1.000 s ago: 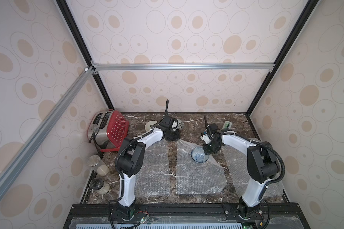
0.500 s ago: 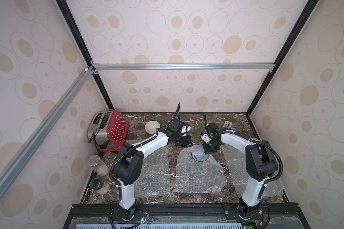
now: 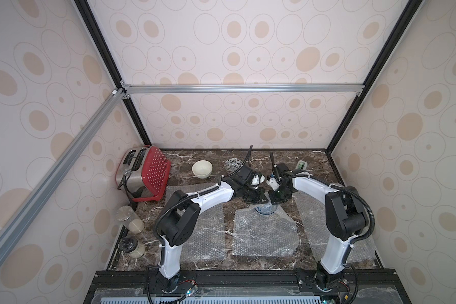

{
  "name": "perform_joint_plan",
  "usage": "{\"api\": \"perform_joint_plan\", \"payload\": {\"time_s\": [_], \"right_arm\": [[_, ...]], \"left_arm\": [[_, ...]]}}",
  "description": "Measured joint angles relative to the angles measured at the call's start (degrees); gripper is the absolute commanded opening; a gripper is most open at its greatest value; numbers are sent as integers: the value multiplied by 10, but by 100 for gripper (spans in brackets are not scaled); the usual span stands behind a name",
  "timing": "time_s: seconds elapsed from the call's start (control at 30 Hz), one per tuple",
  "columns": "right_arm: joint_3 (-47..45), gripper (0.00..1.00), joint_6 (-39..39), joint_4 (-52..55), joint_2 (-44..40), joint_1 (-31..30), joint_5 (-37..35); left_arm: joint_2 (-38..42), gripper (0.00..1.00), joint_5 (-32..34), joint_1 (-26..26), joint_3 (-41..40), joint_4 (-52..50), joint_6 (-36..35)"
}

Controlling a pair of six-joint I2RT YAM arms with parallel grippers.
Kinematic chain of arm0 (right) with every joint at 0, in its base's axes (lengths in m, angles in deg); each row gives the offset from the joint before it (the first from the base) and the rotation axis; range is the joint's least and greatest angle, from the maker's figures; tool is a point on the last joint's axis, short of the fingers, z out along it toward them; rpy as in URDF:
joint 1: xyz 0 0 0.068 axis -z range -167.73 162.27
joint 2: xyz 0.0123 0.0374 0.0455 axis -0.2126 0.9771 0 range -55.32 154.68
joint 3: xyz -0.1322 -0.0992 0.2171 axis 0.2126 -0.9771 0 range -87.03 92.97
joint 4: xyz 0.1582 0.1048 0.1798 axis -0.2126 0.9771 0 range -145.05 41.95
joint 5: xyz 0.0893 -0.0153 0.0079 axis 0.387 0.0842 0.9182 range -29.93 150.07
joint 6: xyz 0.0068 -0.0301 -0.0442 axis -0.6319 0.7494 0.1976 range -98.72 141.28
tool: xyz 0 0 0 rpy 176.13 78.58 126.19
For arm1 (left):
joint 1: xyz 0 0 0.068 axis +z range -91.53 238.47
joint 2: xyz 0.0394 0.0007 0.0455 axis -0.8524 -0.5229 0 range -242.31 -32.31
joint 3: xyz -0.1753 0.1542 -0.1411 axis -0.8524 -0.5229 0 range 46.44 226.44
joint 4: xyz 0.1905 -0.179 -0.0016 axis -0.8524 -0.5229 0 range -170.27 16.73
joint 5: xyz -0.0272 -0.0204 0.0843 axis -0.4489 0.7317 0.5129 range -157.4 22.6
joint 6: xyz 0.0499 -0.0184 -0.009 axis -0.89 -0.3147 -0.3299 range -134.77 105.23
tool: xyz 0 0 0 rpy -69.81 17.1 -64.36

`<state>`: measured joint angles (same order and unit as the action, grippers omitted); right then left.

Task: Wrap bowls in bubble wrap
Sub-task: Wrap the bowl in bubble wrap.

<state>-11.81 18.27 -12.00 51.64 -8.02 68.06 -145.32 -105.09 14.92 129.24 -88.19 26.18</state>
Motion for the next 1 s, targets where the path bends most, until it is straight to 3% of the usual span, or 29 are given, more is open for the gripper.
{"api": "perform_joint_plan", "payload": {"time_s": [0.53, 0.8, 1.0], "right_arm": [[-4, 5, -6, -4, 0, 6, 21], [-7, 29, -11, -5, -1, 24, 64], [-10, 36, -10, 5, -25, 38, 107]], "left_arm": [[-111, 0, 18, -14, 42, 22, 19], [-120, 0, 23, -15, 59, 1, 15], [-125, 0, 27, -16, 67, -11, 10]]}}
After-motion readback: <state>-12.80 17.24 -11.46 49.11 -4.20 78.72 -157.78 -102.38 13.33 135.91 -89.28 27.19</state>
